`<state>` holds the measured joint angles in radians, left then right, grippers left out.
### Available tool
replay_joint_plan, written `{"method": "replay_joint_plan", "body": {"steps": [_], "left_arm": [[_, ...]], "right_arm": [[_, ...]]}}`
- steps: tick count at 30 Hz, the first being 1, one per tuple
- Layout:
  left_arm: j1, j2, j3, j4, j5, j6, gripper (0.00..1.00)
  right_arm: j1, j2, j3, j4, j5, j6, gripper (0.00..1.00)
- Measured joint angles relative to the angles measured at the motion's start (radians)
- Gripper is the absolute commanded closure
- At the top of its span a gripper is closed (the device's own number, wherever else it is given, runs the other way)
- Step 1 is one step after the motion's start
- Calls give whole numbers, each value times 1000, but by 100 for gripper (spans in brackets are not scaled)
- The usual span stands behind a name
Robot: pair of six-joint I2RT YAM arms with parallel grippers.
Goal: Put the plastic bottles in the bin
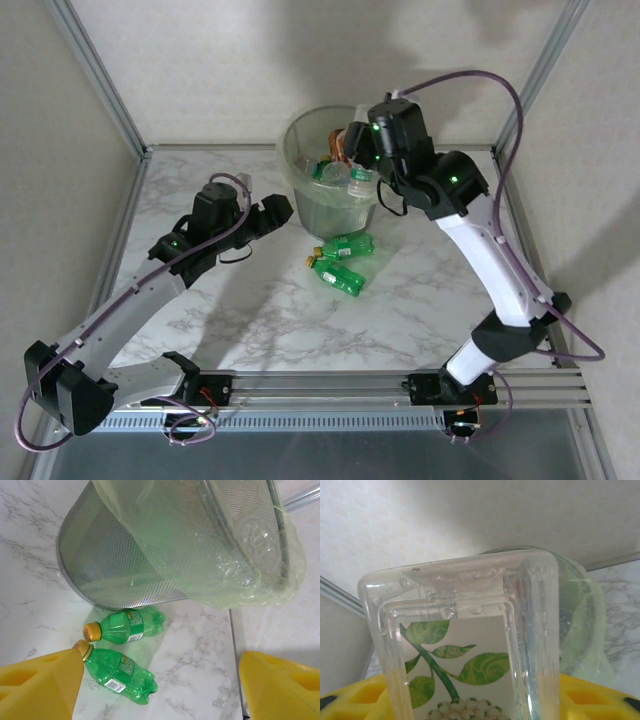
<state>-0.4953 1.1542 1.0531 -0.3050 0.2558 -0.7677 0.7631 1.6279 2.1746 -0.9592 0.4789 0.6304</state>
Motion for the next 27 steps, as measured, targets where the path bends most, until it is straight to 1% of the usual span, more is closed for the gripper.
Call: {"method": "replay_joint_plan", "body": {"steps": [3,6,15,17,20,22,27], "left_arm": [[0,24,-14,30,3,-6,21],[0,41,-31,40,-3,-47,21],[0,26,-30,43,-117,-164,22],[-3,11,-31,46,-148,-195,22],[-7,-5,-31,56,-179,-229,22],[-10,-7,-31,61,-187,-243,22],[-13,21,-5,41,-193,-246,22]], "right_arm": [[-4,77,95,-12,0,-64,44],[-29,135,177,-19,-19,-137,44],[-179,142,172,58,-126,-333,44],[-219,148,172,80,-179,-351,45],[-284,167,172,101,-224,-359,46],[-311,186,172,109,-249,-362,46],[-306,253,198,109,-299,-370,45]]}}
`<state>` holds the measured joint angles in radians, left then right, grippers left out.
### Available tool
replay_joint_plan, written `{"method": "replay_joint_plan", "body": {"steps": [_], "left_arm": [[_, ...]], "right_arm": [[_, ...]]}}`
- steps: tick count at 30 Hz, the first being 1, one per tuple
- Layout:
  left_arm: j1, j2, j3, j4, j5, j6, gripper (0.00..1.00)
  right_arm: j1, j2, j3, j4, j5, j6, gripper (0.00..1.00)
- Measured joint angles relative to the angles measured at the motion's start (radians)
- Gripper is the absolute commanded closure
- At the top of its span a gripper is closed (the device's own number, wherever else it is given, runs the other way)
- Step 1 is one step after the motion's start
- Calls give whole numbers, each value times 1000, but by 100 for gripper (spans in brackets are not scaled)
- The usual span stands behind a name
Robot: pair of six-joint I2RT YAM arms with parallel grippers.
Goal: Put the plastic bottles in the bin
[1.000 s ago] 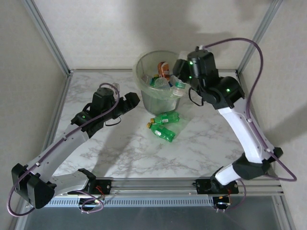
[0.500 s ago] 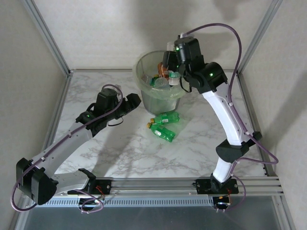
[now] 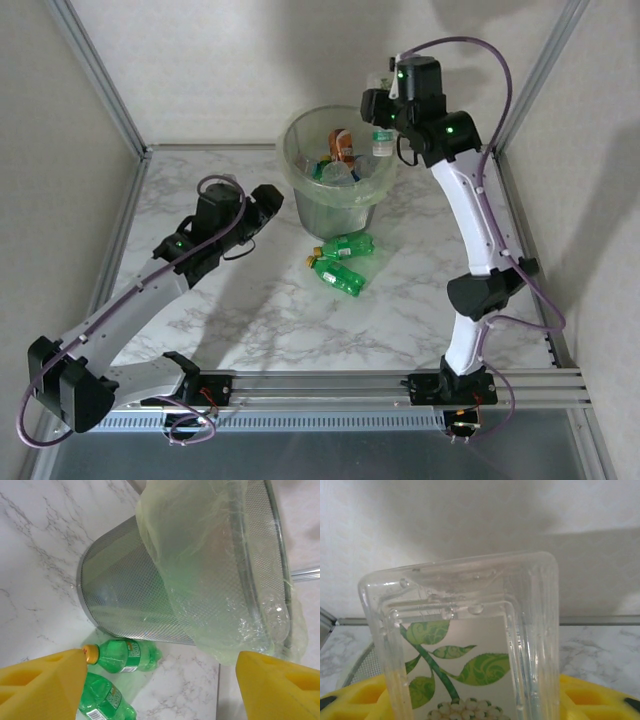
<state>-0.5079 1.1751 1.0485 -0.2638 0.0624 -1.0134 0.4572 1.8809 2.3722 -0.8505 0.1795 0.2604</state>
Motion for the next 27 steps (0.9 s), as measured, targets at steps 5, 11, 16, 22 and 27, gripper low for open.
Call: {"method": "replay_joint_plan", "body": {"steps": [5,11,16,22,27], "left_arm": [[0,38,42,-8,7,22,21],[0,81,42,-9,51,45,20],[0,82,40,-6,58,52,18],[-1,74,-2,2,76,48,18],[-27,40,-74,21,80,32,18]], "right_arm": [[13,71,76,-28,-10,0,45],[35,81,61,-33,10,3,27],[63,106,62,-48,39,22,15],[64,113,63,-78,87,46,16],[89,59,-9,-76,113,62,19]]}}
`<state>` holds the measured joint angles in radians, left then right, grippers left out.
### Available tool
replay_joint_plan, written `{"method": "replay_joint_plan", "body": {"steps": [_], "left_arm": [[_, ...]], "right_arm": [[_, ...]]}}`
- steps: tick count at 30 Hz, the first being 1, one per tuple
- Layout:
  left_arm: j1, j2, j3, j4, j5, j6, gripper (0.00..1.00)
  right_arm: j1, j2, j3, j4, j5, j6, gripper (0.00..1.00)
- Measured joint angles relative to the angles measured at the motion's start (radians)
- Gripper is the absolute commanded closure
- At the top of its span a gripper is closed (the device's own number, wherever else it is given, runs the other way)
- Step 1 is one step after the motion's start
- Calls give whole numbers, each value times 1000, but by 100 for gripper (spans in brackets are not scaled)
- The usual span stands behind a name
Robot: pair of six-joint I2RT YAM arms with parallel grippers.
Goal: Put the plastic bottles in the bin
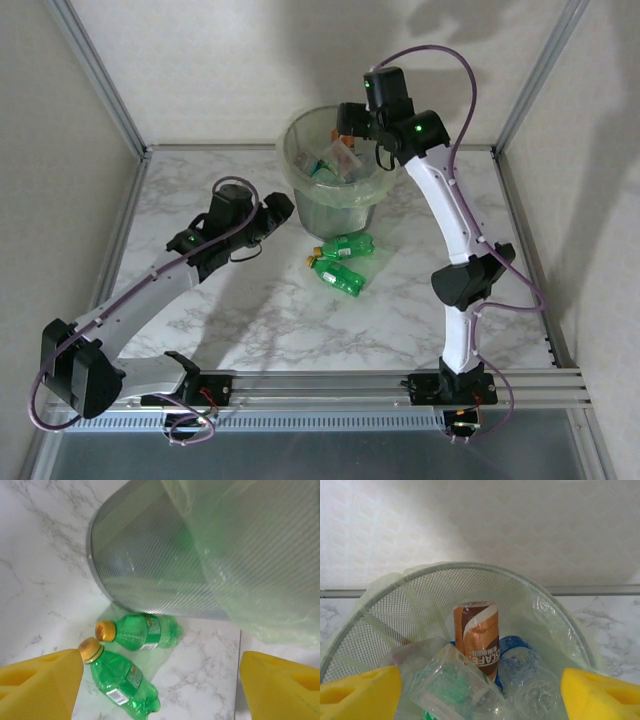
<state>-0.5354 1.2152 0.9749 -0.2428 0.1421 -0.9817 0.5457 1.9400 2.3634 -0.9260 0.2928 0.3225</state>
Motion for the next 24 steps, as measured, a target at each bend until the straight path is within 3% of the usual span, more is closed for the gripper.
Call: {"method": "replay_joint_plan", "body": {"steps": [9,15,24], "left_arm": [[-92,-82,-246,134,-45,-177,20],[-173,-45,-270,169,-118,-328,22],[-199,175,-230,193,-136,-471,29]], "right_arm": [[184,-380,-410,63,12,19,20],[192,-678,-710,142,-80,69,20],[201,-803,-1011,159,-175,129,17]]}}
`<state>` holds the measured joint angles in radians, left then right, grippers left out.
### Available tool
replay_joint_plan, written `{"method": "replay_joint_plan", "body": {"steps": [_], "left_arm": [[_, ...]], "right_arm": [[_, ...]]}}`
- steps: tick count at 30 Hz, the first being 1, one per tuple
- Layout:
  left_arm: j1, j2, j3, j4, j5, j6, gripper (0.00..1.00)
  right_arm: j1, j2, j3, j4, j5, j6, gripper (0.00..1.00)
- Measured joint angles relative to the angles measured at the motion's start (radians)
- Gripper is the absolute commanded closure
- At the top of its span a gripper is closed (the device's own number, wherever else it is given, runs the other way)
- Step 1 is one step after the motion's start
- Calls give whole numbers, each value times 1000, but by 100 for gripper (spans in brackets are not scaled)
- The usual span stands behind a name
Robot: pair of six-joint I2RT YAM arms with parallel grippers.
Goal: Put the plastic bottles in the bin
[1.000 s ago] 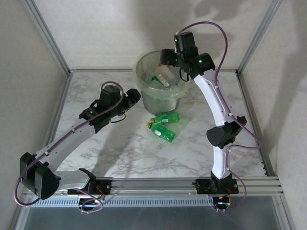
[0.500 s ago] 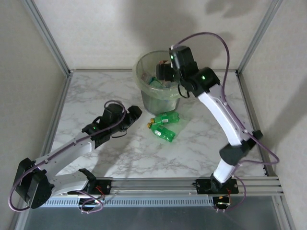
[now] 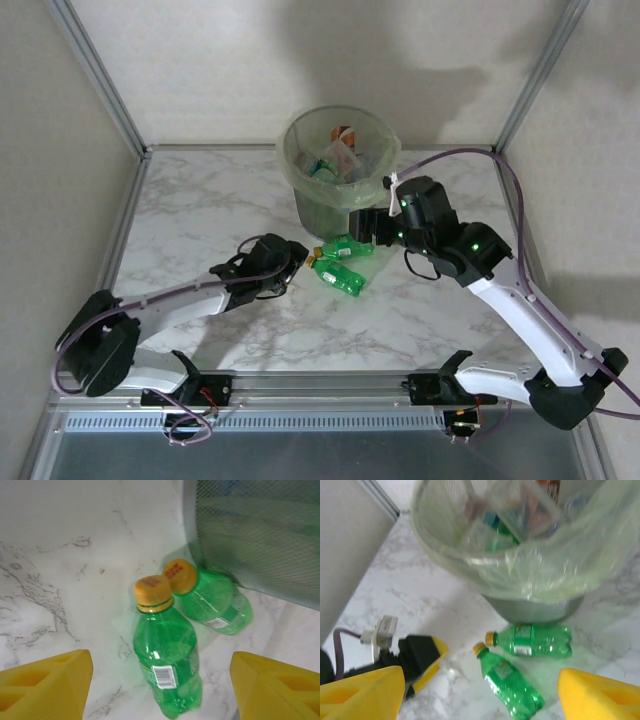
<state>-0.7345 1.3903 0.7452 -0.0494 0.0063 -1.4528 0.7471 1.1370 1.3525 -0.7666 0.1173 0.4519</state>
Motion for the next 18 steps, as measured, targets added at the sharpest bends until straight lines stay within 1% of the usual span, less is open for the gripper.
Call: {"method": "replay_joint_plan", "body": {"steps": [4,6,10,15,18], "left_arm": [[-8,87,77,-7,1,-18,30],[-10,100,101,-9,1,-20,30],[-9,100,117,-22,0,-17,30],[-1,89,116,-69,0,-13,30],[22,43,97,-93,-1,0,30]], "right_arm": [[0,-34,-134,24,-63,10,17],[0,-35,-226,43,-111,10,16],[2,9,-359,77,-164,10,16],[2,59,-410,152,-173,8,14],[2,124,-410,203,-163,2,14]]}}
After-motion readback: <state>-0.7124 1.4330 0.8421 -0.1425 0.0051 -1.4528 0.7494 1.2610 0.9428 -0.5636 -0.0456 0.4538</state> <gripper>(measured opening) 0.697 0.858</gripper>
